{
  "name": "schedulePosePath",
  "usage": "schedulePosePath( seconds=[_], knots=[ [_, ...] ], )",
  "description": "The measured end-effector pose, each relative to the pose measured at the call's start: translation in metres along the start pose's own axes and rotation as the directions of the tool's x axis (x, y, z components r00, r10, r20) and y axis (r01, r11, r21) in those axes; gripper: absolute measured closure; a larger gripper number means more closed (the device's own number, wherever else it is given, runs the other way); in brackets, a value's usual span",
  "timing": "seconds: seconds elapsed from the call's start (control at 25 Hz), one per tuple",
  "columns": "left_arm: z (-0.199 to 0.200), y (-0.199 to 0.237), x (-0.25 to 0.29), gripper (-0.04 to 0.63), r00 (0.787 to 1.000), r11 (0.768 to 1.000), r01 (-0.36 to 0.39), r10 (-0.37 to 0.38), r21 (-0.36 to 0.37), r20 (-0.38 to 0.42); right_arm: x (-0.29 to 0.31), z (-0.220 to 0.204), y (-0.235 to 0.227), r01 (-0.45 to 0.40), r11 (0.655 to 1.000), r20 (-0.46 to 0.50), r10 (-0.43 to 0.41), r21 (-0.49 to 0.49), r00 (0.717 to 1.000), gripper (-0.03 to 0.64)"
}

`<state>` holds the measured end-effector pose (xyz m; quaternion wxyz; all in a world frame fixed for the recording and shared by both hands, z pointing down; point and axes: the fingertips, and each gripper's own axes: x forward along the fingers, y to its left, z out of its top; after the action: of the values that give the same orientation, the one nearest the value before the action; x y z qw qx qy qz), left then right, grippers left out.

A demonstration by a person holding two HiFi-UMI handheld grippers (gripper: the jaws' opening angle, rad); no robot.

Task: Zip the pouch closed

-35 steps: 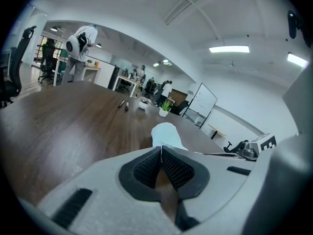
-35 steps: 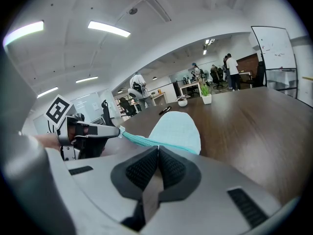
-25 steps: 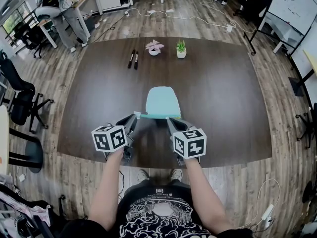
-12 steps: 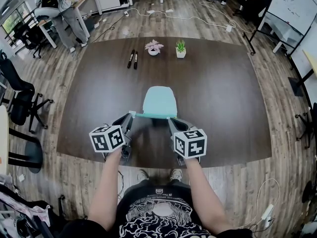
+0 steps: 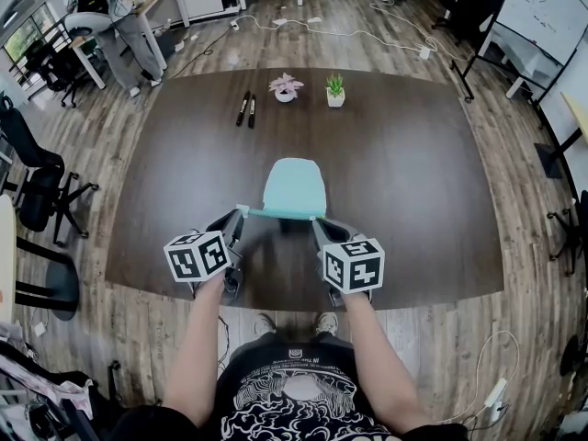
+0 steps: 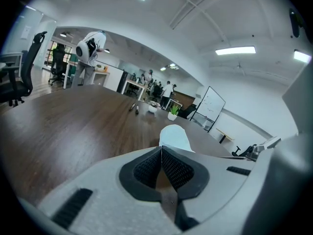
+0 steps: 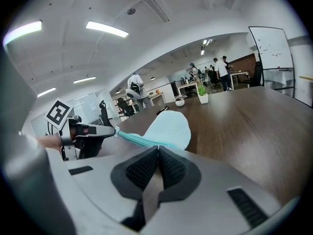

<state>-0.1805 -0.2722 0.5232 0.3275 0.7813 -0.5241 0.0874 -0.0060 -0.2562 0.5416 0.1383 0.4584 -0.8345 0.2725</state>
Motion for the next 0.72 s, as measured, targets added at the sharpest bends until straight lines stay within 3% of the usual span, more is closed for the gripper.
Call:
schedulePosePath(
  seconds=[0.72],
  knots=[
    [-0.0030,0.0056,-0.0022,0.583,1.000,1.000,-0.027,0.027,0.001,-0.001,-0.0029,-0.0026,-0.0053,0.028,1.000,-0.001,-0.028,0.002,1.000,0.614]
  ],
)
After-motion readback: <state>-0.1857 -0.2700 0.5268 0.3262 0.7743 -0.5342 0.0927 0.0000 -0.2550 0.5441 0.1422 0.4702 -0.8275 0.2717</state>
